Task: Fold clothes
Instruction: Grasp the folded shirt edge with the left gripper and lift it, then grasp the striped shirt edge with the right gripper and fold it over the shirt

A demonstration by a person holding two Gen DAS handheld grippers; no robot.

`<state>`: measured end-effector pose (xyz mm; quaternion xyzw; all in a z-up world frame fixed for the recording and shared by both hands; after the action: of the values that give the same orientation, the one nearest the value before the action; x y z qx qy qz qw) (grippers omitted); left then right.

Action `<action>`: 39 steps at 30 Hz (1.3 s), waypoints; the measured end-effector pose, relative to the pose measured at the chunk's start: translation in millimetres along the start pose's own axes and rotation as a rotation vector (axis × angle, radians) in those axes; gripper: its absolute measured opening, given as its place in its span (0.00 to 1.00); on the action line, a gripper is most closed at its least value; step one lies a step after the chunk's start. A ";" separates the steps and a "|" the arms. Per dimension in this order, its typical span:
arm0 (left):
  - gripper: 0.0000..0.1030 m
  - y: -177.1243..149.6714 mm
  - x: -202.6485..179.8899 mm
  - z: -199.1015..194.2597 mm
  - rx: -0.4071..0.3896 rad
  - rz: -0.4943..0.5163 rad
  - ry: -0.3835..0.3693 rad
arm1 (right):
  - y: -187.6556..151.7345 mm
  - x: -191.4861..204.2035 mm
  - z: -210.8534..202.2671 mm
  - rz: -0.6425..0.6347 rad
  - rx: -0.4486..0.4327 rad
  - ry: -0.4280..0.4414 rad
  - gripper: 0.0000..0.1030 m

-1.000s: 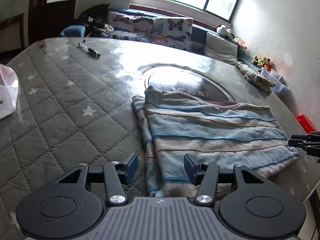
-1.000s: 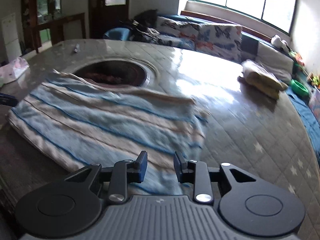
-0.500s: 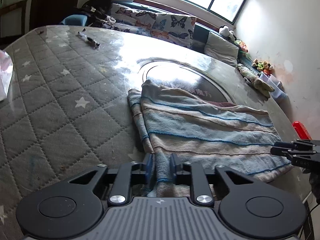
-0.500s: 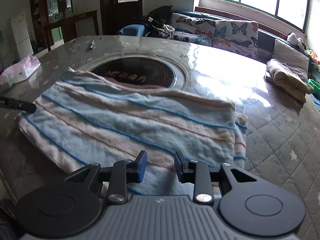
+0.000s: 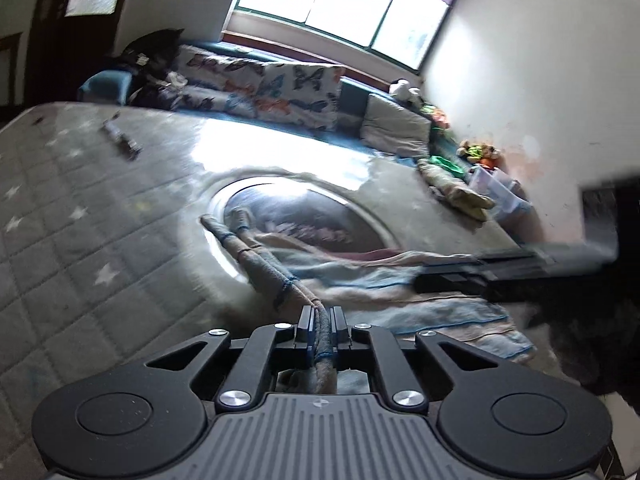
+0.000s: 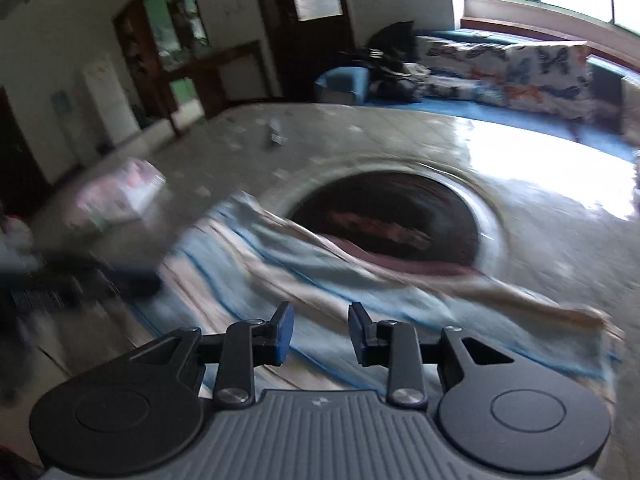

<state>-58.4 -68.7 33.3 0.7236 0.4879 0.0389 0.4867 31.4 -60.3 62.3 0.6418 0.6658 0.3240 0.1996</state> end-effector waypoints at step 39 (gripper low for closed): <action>0.56 -0.1 -55.6 32.0 0.038 0.221 -0.165 | -26.7 -89.3 -17.0 0.265 0.082 -0.011 0.08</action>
<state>-70.4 -131.3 39.8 0.7826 0.3643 0.0232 0.5043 9.1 -150.3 42.6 0.7335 0.5869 0.3165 0.1322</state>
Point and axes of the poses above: each gripper's, at about its wrist camera, not at the fingertips, and z roughly the way its jaws point, x to its left, y to its top, the point moved 6 cm from there along z, roughly the way its jaws point, and after that the axes turned 8 degrees about -y, right-handed, at the moved point
